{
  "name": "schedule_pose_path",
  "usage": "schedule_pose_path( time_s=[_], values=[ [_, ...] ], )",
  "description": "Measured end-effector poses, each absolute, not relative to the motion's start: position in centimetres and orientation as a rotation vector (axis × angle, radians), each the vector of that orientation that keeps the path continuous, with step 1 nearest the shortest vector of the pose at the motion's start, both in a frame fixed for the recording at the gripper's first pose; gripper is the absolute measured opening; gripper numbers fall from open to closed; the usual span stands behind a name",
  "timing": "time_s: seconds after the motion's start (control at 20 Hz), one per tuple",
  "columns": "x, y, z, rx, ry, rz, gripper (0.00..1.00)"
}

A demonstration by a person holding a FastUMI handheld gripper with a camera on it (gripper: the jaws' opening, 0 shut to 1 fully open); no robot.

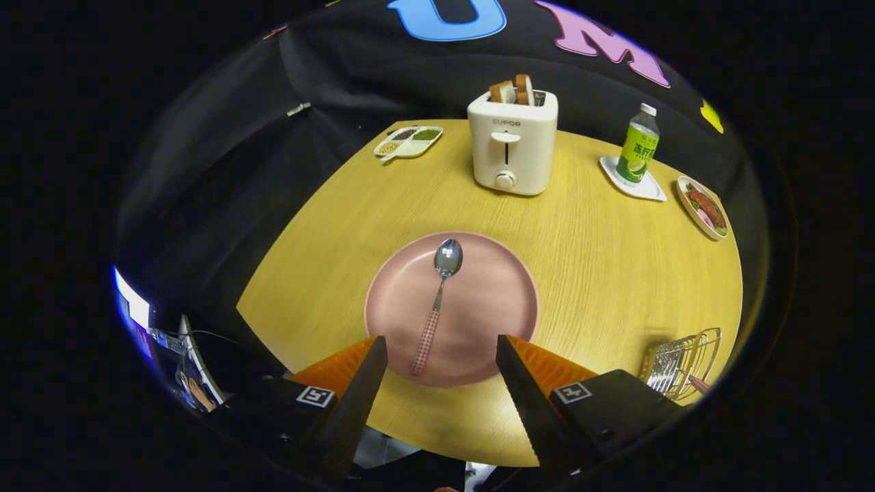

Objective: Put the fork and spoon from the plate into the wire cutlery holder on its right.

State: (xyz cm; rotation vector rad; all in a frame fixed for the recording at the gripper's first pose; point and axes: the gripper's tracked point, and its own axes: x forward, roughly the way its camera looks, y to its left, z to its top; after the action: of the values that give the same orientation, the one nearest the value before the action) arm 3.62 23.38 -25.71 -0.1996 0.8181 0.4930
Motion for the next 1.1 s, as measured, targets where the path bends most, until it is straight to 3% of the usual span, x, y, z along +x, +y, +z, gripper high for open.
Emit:
schedule_pose_path(
  time_s=[0.4, 0.65, 0.85, 0.9, 1.05, 1.1],
  values=[
    [4.6, 24.0, -31.8, -0.347, 0.932, 0.452, 0.99],
    [4.6, 24.2, -33.5, -0.347, 0.993, 0.433, 0.88],
    [4.4, 24.2, -34.4, -0.332, 1.040, 0.394, 0.64],
    [4.6, 24.1, -34.4, -0.341, 1.025, 0.390, 0.54],
    [4.7, 24.0, -34.8, -0.359, 1.024, 0.386, 0.38],
    [4.7, 23.6, -33.8, -0.365, 1.021, 0.370, 0.36]
  ],
)
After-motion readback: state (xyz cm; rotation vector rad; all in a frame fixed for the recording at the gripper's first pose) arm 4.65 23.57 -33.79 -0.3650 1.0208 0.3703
